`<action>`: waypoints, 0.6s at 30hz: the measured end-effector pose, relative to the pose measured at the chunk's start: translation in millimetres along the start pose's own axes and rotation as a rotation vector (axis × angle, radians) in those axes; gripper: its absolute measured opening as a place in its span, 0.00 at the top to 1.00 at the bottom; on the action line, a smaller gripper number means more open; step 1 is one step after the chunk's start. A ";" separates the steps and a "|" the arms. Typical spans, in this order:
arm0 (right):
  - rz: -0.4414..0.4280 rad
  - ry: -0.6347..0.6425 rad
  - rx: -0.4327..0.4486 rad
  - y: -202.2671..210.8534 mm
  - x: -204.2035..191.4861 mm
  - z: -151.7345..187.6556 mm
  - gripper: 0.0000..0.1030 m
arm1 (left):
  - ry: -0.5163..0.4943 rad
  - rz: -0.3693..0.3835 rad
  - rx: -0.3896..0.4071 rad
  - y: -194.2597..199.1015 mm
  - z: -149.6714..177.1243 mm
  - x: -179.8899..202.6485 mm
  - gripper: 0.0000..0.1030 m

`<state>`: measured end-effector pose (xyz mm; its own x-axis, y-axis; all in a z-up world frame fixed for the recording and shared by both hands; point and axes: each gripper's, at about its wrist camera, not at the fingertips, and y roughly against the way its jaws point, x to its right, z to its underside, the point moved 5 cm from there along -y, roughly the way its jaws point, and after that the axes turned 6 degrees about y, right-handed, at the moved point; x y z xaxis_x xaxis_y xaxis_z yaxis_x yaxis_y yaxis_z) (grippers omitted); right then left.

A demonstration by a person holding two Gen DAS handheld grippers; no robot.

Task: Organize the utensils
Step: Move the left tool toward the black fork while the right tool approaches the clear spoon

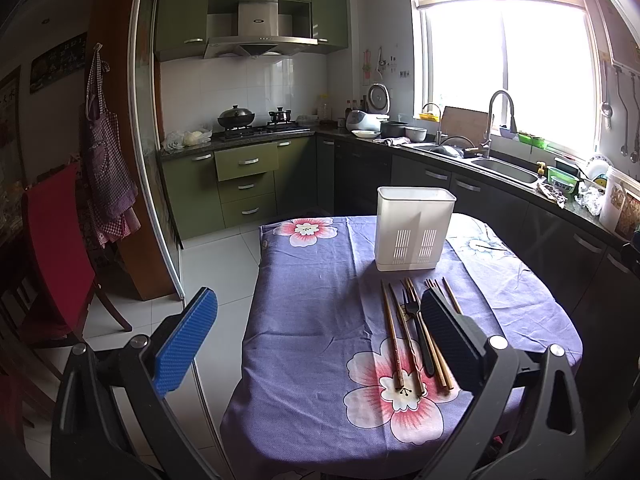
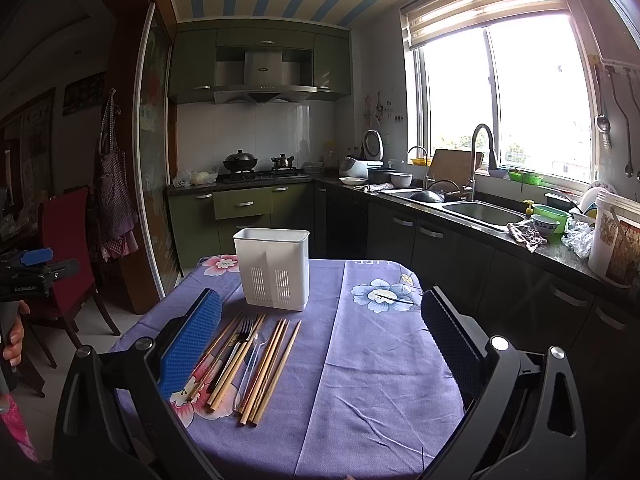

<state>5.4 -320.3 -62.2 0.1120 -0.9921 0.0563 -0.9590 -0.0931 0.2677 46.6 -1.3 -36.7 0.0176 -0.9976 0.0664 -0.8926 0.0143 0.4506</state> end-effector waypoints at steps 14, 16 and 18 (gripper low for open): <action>-0.028 -0.021 -0.165 -40.6 12.7 9.6 0.04 | -0.015 0.041 -0.117 -38.2 15.1 13.9 0.06; -0.046 -0.038 -0.243 -62.7 18.0 13.2 0.04 | -0.034 0.056 -0.168 -55.8 19.0 23.6 0.06; -0.032 -0.050 -0.322 -84.2 23.9 18.3 0.04 | -0.059 0.065 -0.220 -76.0 24.0 33.7 0.06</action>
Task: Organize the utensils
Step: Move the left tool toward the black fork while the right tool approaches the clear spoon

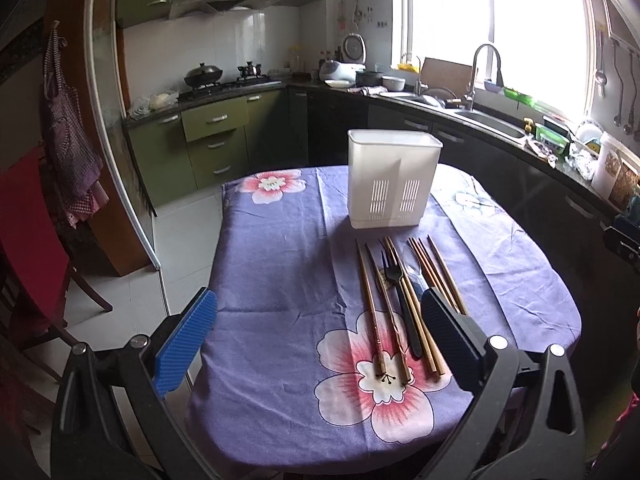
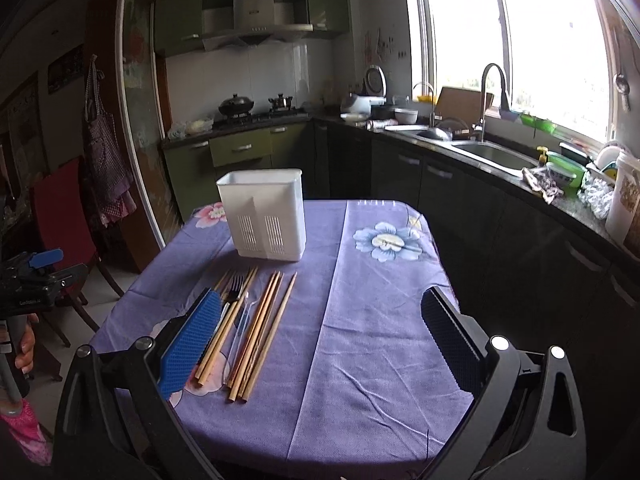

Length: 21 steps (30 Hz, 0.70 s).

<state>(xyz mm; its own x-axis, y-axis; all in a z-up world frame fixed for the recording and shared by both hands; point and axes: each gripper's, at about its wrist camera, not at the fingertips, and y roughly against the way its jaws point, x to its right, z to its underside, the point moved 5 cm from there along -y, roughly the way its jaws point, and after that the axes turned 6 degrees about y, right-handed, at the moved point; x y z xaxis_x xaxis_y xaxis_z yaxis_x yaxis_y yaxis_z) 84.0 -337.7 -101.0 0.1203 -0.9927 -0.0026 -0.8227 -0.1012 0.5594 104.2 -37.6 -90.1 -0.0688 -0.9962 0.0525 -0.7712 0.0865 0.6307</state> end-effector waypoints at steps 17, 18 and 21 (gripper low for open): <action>-0.173 -0.016 -0.484 -150.5 -3.6 -7.8 0.07 | -0.049 0.061 -0.362 -135.8 -9.6 50.2 0.06; -0.180 -0.022 -0.504 -155.8 -3.6 -7.6 0.07 | -0.051 0.061 -0.379 -140.8 -9.0 54.3 0.06; -0.181 -0.015 -0.546 -167.3 -5.7 -6.9 0.10 | -0.060 0.063 -0.425 -154.6 -6.2 66.2 0.07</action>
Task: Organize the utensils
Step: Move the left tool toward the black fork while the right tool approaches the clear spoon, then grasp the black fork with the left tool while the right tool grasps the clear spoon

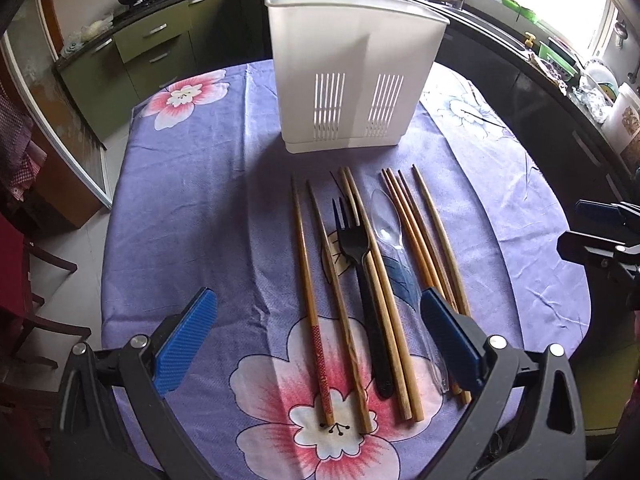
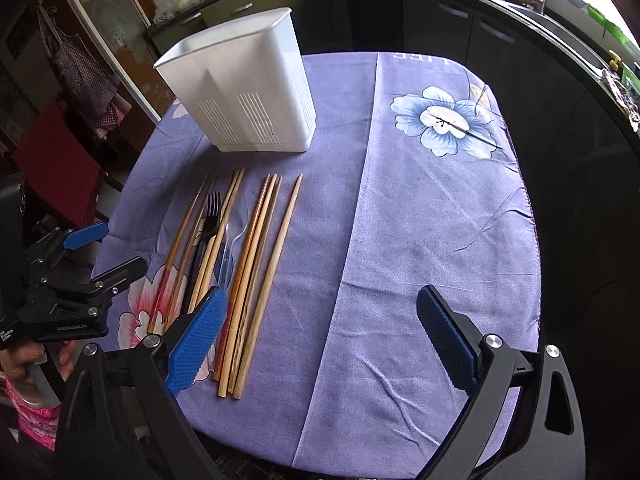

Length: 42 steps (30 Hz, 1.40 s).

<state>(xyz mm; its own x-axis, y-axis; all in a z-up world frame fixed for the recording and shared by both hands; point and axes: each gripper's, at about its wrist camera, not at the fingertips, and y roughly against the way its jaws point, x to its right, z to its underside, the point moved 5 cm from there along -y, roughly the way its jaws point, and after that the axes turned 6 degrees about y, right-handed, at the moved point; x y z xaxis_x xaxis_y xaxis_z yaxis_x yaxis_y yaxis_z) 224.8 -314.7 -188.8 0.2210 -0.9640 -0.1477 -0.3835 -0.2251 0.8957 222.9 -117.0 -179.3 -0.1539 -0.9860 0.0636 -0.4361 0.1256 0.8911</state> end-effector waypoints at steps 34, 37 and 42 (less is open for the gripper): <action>0.012 0.043 -0.041 -24.6 14.3 -0.8 0.59 | 0.049 0.020 -0.227 -73.9 -14.3 33.0 0.85; 0.013 0.040 -0.042 -24.1 15.9 -0.9 0.59 | 0.056 0.040 -0.242 -76.1 -13.4 31.7 0.85; 0.012 0.043 -0.042 -23.3 14.6 -1.2 0.59 | 0.047 0.048 -0.244 -78.3 -13.2 32.1 0.89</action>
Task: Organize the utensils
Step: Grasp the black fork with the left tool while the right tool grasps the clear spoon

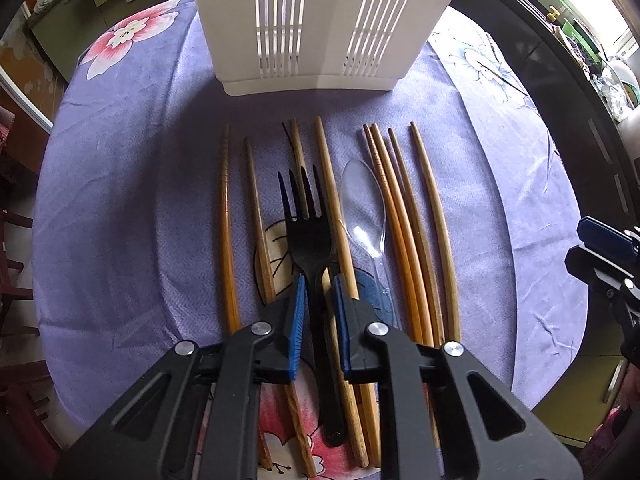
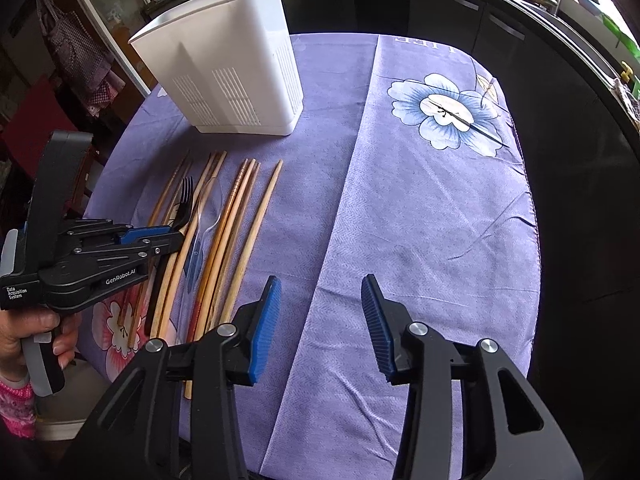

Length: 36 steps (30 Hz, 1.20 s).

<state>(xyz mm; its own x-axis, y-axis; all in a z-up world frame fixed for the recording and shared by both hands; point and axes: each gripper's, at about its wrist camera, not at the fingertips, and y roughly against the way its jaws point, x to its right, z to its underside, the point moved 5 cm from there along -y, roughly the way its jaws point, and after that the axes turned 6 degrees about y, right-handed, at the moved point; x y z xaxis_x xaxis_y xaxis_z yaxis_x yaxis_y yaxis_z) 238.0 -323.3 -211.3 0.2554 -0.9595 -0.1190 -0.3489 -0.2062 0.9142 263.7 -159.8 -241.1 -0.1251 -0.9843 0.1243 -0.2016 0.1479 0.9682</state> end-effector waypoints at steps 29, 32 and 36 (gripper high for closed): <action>-0.085 0.131 -0.182 -64.5 -115.6 -26.1 0.79 | -0.001 0.004 0.189 85.9 -0.4 -55.0 0.92; -0.070 0.123 -0.196 -73.2 -119.7 -30.0 0.83 | 0.010 0.006 0.197 89.6 1.2 -65.6 0.92; -0.048 0.097 -0.214 -83.8 -119.5 -35.3 0.83 | 0.020 0.010 0.203 90.2 2.5 -73.9 0.92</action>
<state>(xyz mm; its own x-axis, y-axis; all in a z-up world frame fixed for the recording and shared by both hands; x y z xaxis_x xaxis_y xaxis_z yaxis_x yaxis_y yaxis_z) 268.6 -184.6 -260.0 0.3561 -0.9246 -0.1355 -0.1381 -0.1955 0.9709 252.4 -73.5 -163.5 -0.1094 -0.9840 0.1404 -0.3919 0.1725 0.9037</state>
